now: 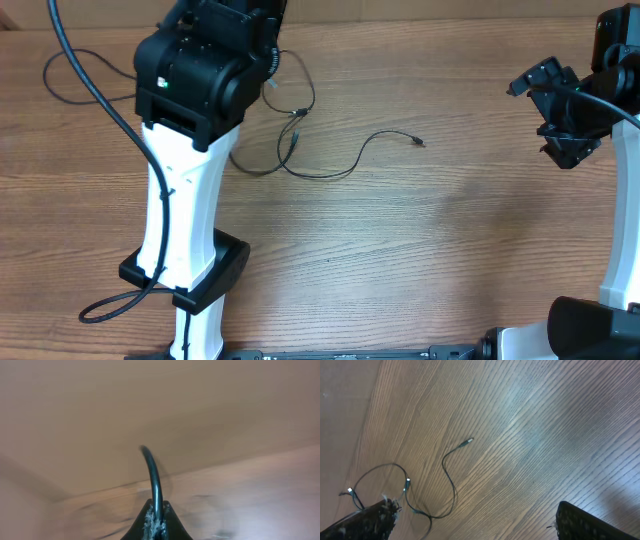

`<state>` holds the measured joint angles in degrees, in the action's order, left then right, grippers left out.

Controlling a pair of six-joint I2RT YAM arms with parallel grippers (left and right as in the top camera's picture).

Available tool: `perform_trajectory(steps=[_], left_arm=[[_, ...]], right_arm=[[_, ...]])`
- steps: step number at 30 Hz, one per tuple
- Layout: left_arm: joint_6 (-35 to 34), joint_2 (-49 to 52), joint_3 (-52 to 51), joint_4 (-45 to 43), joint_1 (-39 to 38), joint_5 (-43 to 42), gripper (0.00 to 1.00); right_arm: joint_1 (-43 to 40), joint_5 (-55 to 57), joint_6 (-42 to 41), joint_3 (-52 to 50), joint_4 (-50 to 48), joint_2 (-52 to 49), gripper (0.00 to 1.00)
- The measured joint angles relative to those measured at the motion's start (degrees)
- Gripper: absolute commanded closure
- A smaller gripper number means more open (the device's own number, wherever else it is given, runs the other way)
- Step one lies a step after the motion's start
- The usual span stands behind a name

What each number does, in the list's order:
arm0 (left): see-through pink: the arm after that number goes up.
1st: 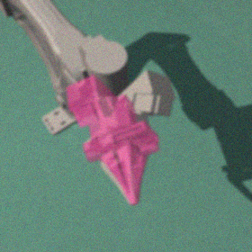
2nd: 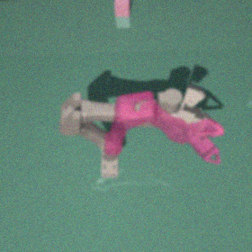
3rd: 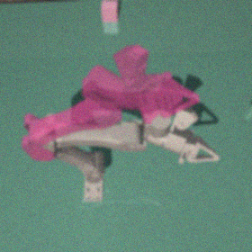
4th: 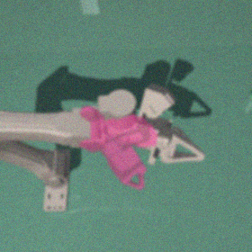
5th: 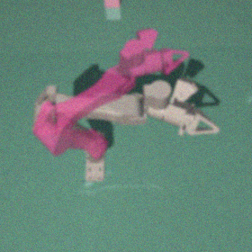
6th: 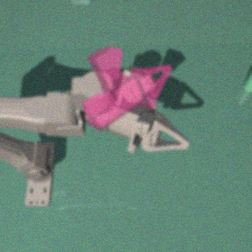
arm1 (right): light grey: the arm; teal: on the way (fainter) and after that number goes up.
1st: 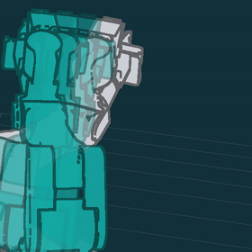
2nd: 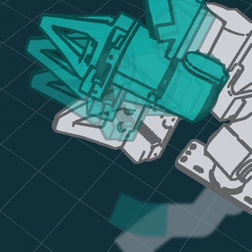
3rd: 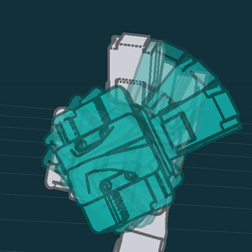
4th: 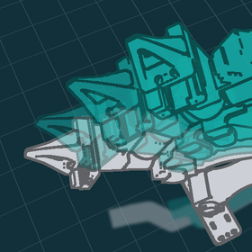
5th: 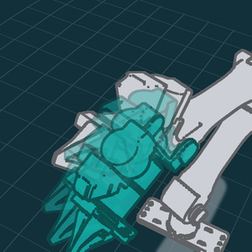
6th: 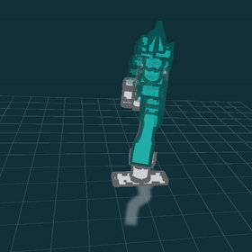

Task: Untangle cables
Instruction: 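Carry the black cable leftward and lay it at the left table side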

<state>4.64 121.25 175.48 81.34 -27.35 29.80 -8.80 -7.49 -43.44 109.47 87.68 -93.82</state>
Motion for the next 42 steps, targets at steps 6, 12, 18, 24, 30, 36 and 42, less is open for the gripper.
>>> perform_trajectory(steps=[6,12,18,24,30,36,42], left_arm=[[6.2,0.1,0.0,-2.1,0.0,-35.3,0.96],[0.9,0.0,0.0,-1.9,-0.4,-20.2,0.96],[-9.6,0.0,0.0,2.0,0.7,3.3,0.96],[-9.6,0.0,0.0,0.3,0.6,-3.0,0.96],[-9.7,-0.7,0.0,-5.3,2.0,-11.9,0.96],[-12.4,-4.2,0.0,-4.6,7.2,-12.3,0.96],[-22.0,-4.9,0.1,4.6,17.7,-12.0,0.96]], right_arm=[[0.0,0.0,0.0,0.0,0.0,0.0,0.00],[0.0,0.0,0.0,0.0,0.0,0.0,0.00],[0.0,0.0,0.0,0.0,0.0,0.0,0.00],[0.0,0.0,0.0,0.0,0.0,0.0,0.00],[0.0,0.0,0.0,0.0,0.0,0.0,0.00],[0.0,0.0,0.0,0.0,0.0,0.0,0.00],[0.0,0.0,0.0,0.0,0.0,0.0,0.00]])
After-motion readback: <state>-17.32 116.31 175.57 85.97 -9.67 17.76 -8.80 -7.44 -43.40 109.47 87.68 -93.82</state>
